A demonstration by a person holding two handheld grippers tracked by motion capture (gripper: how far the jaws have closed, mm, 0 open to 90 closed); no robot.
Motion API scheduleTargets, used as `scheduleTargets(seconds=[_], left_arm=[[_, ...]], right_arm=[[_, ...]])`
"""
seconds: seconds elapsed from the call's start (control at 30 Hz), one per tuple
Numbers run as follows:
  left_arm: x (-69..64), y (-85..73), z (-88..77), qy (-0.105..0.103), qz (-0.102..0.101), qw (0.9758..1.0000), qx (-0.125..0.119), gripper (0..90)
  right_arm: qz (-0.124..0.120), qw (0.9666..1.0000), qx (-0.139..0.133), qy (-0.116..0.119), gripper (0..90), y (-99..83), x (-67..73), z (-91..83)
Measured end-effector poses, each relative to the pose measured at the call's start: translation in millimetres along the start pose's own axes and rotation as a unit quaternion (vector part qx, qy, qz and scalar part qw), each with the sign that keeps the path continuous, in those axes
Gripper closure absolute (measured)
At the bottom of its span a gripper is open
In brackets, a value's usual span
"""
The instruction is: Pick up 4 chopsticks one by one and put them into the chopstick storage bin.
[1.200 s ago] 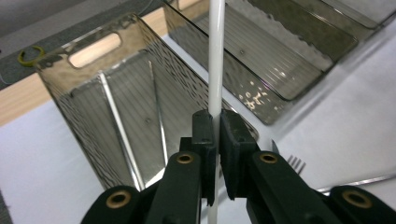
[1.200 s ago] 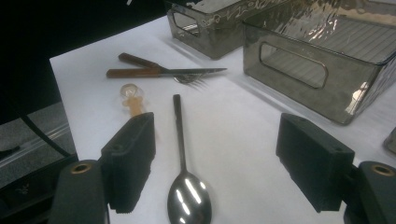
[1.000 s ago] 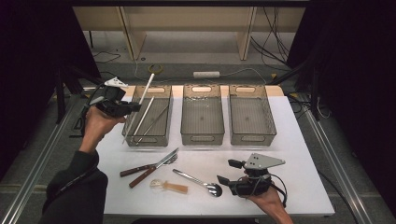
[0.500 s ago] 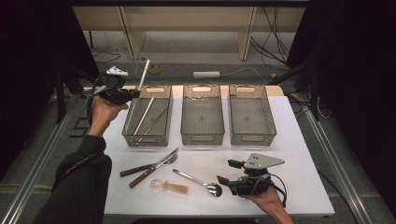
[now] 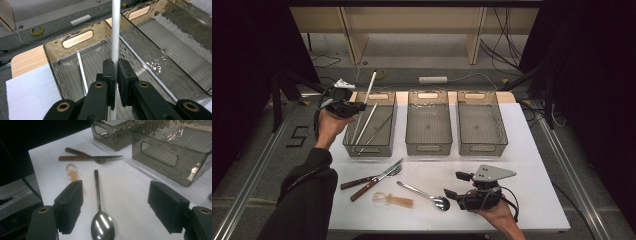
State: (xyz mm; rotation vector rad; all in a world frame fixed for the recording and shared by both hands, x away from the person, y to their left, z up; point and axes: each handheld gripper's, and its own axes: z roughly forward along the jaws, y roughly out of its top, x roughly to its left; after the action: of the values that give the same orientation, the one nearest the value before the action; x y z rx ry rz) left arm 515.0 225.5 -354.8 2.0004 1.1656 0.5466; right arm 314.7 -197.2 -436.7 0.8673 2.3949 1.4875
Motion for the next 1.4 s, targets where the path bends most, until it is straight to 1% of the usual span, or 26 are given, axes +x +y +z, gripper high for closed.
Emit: scheduleTargets(seconds=[0.2,0.27,0.33,0.47,0.6,0.67,0.77,0.8,0.9,1.0,1.07,1.1,1.13,1.2,1.27,1.3,1.4], left_arm=[[-2.6,-7.0,11.8,0.007,0.009,0.9998,0.016,84.3],[-3.0,-10.0,15.3,0.006,0.007,0.9997,0.022,84.3],[-3.4,-12.3,18.8,0.006,0.009,0.9995,0.029,84.2],[-4.1,-16.2,25.0,0.007,0.011,0.9993,0.034,84.2],[-4.0,-22.0,30.7,0.01,0.004,0.9992,0.039,84.1],[-3.4,-25.2,33.0,0.01,0.005,0.9991,0.041,84.0],[-3.2,-29.6,36.4,0.006,0.0,0.9991,0.042,83.9],[-3.4,-30.7,37.7,0.009,0.004,0.999,0.043,83.8],[-3.2,-33.3,40.7,0.01,0.002,0.9989,0.046,83.5],[-4.0,-35.2,42.1,0.015,0.006,0.9988,0.047,82.9],[-3.9,-36.1,43.1,0.017,0.005,0.9985,0.052,82.5],[-3.8,-36.7,43.1,0.017,0.001,0.9986,0.05,81.7],[-3.9,-36.9,42.7,0.017,-0.001,0.9987,0.049,78.8],[-4.8,-36.4,40.9,0.017,-0.002,0.9985,0.052,76.2],[-5.7,-35.6,37.5,0.021,-0.007,0.9984,0.052,70.6],[-6.3,-35.5,34.9,0.017,-0.014,0.9984,0.052,68.2],[-11.6,-36.4,27.0,-0.002,-0.013,0.9981,0.06,61.0]], right_arm=[[0.002,1.0,-0.001,-0.001,29.3,0.2,-0.5,-0.6],[0.003,1.0,-0.003,0.0,29.4,0.5,-0.7,-0.5],[0.001,1.0,0.0,0.0,29.3,0.1,-0.2,-0.5],[0.003,1.0,-0.001,0.0,29.3,0.3,-0.5,-0.5],[0.002,1.0,-0.001,0.0,29.3,0.2,0.1,-0.3],[0.0,1.0,0.0,0.0,29.3,0.2,0.1,-0.1],[0.0,1.0,0.0,-0.001,29.3,0.0,-0.1,-0.1],[0.001,1.0,-0.001,0.0,29.4,0.3,0.1,-0.1],[-0.001,1.0,0.002,-0.001,29.3,-0.2,0.6,0.2],[0.0,1.0,0.001,-0.001,29.4,0.4,0.6,-0.3],[-0.002,1.0,0.003,-0.003,29.4,-0.3,0.4,-0.2],[-0.003,1.0,0.003,-0.003,29.3,-0.3,0.5,-0.3],[-0.003,1.0,0.002,-0.003,29.4,0.0,0.6,-0.5],[-0.002,1.0,0.001,-0.002,29.4,0.3,1.1,-0.3],[-0.003,1.0,0.004,-0.003,29.4,-0.2,1.2,0.0],[-0.004,1.0,0.003,-0.003,29.4,-0.1,1.2,-0.3],[-0.002,1.0,0.001,-0.003,29.4,0.2,1.0,-0.7]])
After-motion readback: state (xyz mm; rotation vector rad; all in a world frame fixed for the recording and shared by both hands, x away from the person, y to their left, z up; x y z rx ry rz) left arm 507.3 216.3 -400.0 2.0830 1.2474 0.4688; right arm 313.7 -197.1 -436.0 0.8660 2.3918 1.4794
